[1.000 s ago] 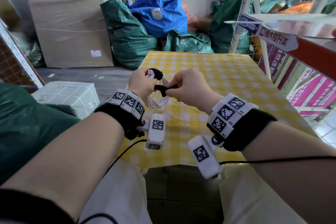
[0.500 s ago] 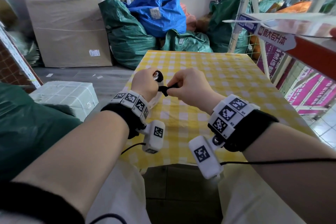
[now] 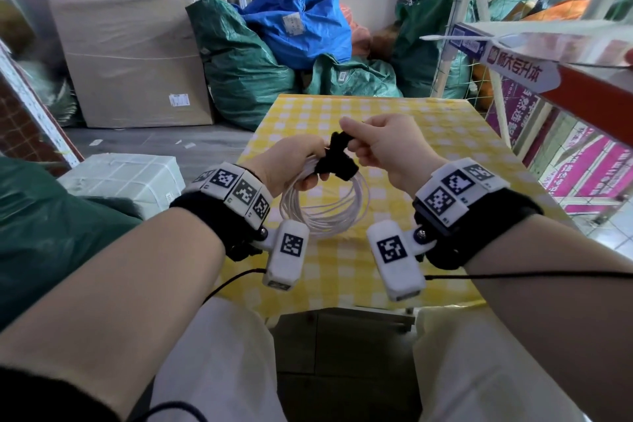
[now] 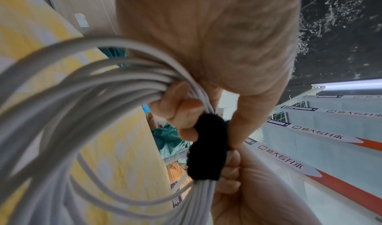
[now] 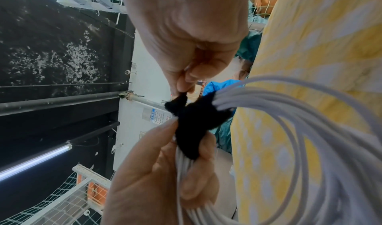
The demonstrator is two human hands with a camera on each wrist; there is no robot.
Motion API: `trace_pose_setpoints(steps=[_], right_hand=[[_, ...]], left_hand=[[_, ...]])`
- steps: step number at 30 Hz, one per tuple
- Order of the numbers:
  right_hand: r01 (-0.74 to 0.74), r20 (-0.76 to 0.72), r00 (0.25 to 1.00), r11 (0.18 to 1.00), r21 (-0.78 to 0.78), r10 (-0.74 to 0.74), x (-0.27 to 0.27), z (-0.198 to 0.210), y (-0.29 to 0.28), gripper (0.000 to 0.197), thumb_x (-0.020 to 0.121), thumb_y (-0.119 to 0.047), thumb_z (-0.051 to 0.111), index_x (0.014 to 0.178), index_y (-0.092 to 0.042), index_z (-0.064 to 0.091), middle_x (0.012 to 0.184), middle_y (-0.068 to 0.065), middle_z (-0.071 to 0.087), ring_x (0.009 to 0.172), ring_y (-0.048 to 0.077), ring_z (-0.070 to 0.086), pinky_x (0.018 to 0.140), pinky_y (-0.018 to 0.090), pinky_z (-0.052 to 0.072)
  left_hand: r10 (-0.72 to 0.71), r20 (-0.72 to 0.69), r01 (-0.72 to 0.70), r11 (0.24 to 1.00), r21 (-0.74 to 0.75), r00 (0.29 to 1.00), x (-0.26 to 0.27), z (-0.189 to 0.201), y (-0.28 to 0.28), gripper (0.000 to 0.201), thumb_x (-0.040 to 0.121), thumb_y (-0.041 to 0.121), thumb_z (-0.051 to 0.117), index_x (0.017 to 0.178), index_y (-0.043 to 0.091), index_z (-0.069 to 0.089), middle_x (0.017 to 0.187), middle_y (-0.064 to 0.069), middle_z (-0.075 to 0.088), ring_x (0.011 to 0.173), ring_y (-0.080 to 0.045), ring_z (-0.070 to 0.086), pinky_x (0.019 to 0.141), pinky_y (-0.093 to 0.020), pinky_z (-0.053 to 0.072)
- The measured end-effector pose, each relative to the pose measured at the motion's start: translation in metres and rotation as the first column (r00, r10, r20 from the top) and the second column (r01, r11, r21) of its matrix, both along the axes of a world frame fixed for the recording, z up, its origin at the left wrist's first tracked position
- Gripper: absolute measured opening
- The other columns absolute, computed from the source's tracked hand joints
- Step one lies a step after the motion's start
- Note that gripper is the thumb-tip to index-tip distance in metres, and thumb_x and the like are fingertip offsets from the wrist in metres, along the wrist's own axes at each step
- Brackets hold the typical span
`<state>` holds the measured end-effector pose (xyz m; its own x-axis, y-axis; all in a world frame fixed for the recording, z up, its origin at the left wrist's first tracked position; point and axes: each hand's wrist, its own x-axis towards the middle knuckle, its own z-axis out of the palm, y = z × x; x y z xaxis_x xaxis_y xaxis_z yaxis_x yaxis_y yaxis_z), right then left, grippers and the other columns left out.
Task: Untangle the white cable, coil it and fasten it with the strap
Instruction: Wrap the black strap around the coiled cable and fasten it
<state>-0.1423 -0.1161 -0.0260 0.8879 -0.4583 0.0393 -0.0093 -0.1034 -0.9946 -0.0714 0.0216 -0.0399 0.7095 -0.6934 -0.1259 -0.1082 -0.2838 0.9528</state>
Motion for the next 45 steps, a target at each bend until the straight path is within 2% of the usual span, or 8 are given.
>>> trace_pose_setpoints(steps=[6, 12, 15, 19, 29, 35, 39, 45], right_hand=[[0.116, -0.086, 0.987, 0.972, -0.202, -0.136, 0.007, -0.007, -0.012, 0.037, 0.084, -0.032, 0.069, 0.06, -0.009, 0.053, 0.051, 0.001, 0.049, 0.044, 0.014, 0.038, 0.044, 0.025, 0.034], [-0.109, -0.256, 0.963, 0.988, -0.106, 0.079, 0.007, -0.013, -0.013, 0.029, 0.084, -0.032, 0.066, 0.09, -0.004, 0.063, 0.082, 0.018, 0.057, 0.074, 0.025, 0.048, 0.065, 0.037, 0.037], [-0.082, -0.214, 0.975, 0.994, -0.076, 0.064, 0.009, -0.016, -0.013, 0.015, 0.09, -0.021, 0.061, 0.087, -0.007, 0.059, 0.076, 0.012, 0.06, 0.068, 0.023, 0.054, 0.056, 0.032, 0.042], [-0.062, -0.148, 0.988, 0.994, -0.095, 0.047, 0.011, -0.019, -0.012, 0.031, 0.092, -0.029, 0.059, 0.09, 0.001, 0.066, 0.07, 0.013, 0.056, 0.056, 0.02, 0.049, 0.049, 0.026, 0.04], [-0.282, -0.143, 0.952, 0.957, -0.073, 0.27, 0.021, -0.037, -0.024, 0.023, 0.091, -0.034, 0.059, 0.091, -0.011, 0.063, 0.078, 0.001, 0.06, 0.064, 0.01, 0.052, 0.065, 0.027, 0.046], [-0.116, -0.147, 0.982, 0.993, 0.008, 0.116, 0.045, -0.056, -0.045, 0.026, 0.094, -0.033, 0.056, 0.086, -0.008, 0.057, 0.065, -0.001, 0.048, 0.053, 0.01, 0.043, 0.056, 0.024, 0.046], [0.021, -0.218, 0.976, 0.997, 0.071, -0.005, 0.066, -0.073, -0.069, 0.034, 0.091, -0.039, 0.058, 0.072, -0.012, 0.053, 0.057, -0.002, 0.044, 0.048, 0.013, 0.044, 0.063, 0.031, 0.048], [0.174, -0.259, 0.954, 0.983, 0.065, -0.152, 0.097, -0.094, -0.081, 0.027, 0.091, -0.024, 0.058, 0.068, -0.011, 0.052, 0.064, 0.004, 0.052, 0.059, 0.018, 0.05, 0.071, 0.037, 0.045]], left_hand=[[-0.078, 0.058, 0.082, 0.994, -0.076, 0.995, -0.003, 0.0, 0.002, 0.01, 0.093, 0.011, 0.054, 0.099, 0.004, 0.053, 0.061, -0.005, 0.049, 0.04, -0.01, 0.035, 0.04, -0.02, 0.022], [-0.092, 0.073, 0.104, 0.979, -0.173, 0.993, -0.005, -0.001, 0.001, 0.038, 0.092, 0.011, 0.056, 0.128, 0.015, 0.043, 0.066, -0.007, 0.051, 0.043, -0.01, 0.039, 0.04, -0.017, 0.029], [-0.096, 0.083, 0.11, 0.978, -0.18, 0.992, -0.004, -0.004, -0.002, 0.035, 0.092, 0.009, 0.057, 0.126, 0.013, 0.049, 0.064, -0.007, 0.051, 0.044, -0.008, 0.039, 0.041, -0.016, 0.031], [-0.001, 0.079, 0.019, 0.974, -0.225, 0.997, 0.001, -0.009, -0.008, 0.027, 0.091, 0.009, 0.058, 0.117, 0.009, 0.05, 0.065, -0.007, 0.053, 0.045, -0.009, 0.042, 0.041, -0.015, 0.032], [0.135, -0.061, -0.147, 0.95, -0.276, 0.989, 0.027, -0.029, -0.021, 0.021, 0.095, 0.018, 0.052, 0.113, 0.006, 0.052, 0.067, -0.006, 0.05, 0.049, -0.011, 0.046, 0.045, -0.019, 0.038], [0.119, -0.153, -0.131, 0.989, -0.068, 0.981, 0.049, -0.045, -0.029, 0.019, 0.095, 0.025, 0.053, 0.111, 0.014, 0.054, 0.082, -0.004, 0.059, 0.07, -0.017, 0.058, 0.059, -0.027, 0.05], [0.079, -0.3, -0.095, 0.995, -0.038, 0.951, 0.067, -0.059, -0.038, 0.028, 0.092, 0.007, 0.056, 0.12, 0.008, 0.053, 0.087, -0.01, 0.063, 0.08, -0.027, 0.062, 0.083, -0.043, 0.054], [0.194, -0.37, -0.247, 0.964, -0.101, 0.909, 0.084, -0.075, -0.059, 0.01, 0.09, -0.004, 0.053, 0.097, 0.003, 0.056, 0.08, -0.011, 0.063, 0.065, -0.018, 0.066, 0.062, -0.027, 0.059]])
